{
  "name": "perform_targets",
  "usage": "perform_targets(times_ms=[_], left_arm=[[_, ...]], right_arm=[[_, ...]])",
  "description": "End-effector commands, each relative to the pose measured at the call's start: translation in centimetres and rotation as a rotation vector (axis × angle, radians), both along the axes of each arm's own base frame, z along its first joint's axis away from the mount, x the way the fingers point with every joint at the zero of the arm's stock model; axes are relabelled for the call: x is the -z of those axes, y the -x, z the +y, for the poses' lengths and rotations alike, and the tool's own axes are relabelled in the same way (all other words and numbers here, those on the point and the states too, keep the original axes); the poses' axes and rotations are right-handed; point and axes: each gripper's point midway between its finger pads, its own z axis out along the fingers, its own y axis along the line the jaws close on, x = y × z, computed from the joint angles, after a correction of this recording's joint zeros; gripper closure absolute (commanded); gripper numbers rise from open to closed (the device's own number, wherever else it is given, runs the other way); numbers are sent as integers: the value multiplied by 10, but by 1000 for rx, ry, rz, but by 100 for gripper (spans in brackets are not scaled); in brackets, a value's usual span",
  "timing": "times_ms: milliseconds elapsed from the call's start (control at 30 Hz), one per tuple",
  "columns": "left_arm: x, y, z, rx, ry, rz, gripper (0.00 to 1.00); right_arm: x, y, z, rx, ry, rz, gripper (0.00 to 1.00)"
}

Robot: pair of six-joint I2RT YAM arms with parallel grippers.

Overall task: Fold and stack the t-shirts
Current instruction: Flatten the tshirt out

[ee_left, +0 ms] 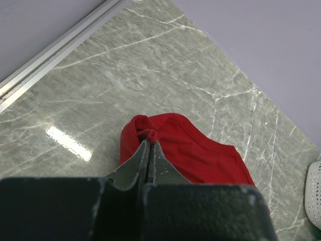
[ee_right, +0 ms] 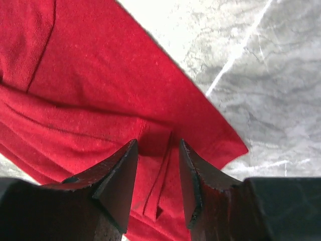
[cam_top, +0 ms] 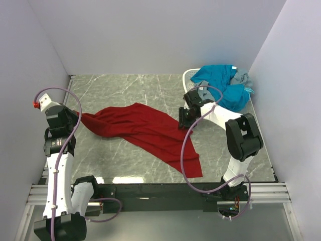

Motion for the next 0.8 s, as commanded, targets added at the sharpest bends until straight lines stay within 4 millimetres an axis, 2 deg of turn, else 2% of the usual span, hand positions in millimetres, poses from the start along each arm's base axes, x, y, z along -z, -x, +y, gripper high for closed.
perform_targets(times_ms=[0, 267, 367, 467, 500, 667, 767], left_arm=[[-10, -1, 1, 9, -24, -42, 100], [-9, 0, 1, 9, -26, -41, 100], [-9, 0, 2, 5, -31, -38, 100], [-11, 0, 2, 3, -35, -40, 100], [-11, 1, 2, 1, -35, -41, 100], [-12, 0, 2, 1, -30, -47, 100], [-18, -1, 2, -1, -24, -62, 100]], right_arm=[[-13, -25, 12, -23, -40, -76, 55], [-1, -33, 12, -24, -15, -66, 58], [3, -31, 12, -28, -10, -51, 64], [-2, -29, 10, -30, -11, -54, 75], [-8, -28, 10, -29, -15, -61, 81], [-28, -23, 12, -33, -46, -74, 99], [-51, -21, 15, -36, -77, -96, 100]])
